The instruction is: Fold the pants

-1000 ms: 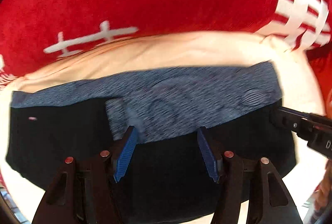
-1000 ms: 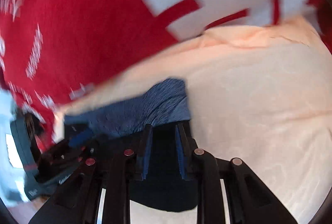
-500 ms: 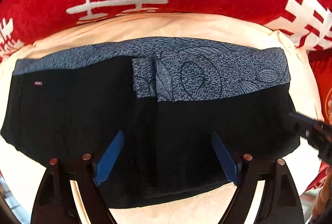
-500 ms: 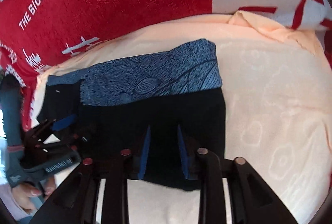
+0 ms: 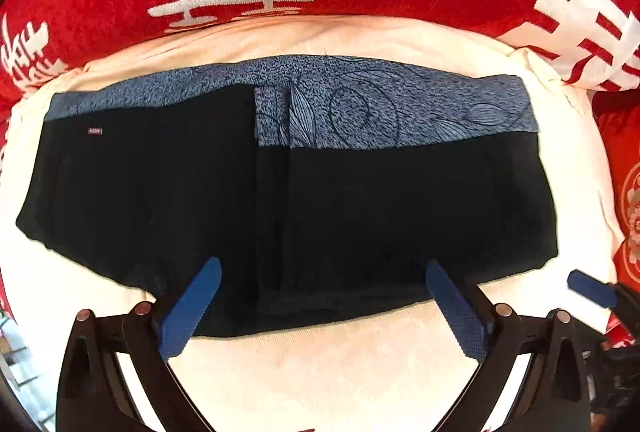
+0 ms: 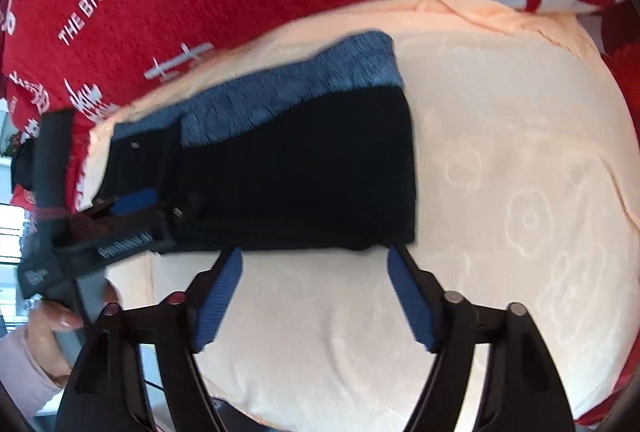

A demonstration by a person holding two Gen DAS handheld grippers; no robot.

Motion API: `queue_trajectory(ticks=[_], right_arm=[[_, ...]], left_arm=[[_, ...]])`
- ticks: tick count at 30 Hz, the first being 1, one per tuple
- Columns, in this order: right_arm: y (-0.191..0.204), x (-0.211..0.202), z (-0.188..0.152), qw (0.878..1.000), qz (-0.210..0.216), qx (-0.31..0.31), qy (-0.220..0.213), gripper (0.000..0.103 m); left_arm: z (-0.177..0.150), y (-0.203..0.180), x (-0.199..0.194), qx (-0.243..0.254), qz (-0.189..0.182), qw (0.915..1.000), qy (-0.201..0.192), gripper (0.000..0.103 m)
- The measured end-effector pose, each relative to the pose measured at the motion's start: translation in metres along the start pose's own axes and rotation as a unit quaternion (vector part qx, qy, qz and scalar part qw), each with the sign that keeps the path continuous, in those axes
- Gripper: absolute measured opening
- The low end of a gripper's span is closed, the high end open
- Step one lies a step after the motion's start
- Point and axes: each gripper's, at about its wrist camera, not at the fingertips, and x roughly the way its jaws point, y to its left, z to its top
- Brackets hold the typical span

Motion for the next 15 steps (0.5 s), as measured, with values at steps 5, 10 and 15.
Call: queue_trajectory(ticks=[5, 10, 15], right_arm=[[-0.007, 0.000, -0.013, 1.000, 0.001, -0.009, 0.023, 0.082], [-0.007, 0.003, -0.021, 0.999, -0.001, -0.020, 0.043, 0.083], [0.006, 0.008, -0.028, 0.998, -0.013, -0.020, 0.053, 0.083]], left_arm=[[-0.027, 0.000, -0.011, -0.015, 0.017, 0.9997, 0.005, 0.103], [-0.049, 0.022, -0.016, -0.054, 0.001, 0.9984, 0.013, 0.103], [-0.058, 0.069, -0.006, -0.077, -0.025, 0.9966, 0.014, 0.103]])
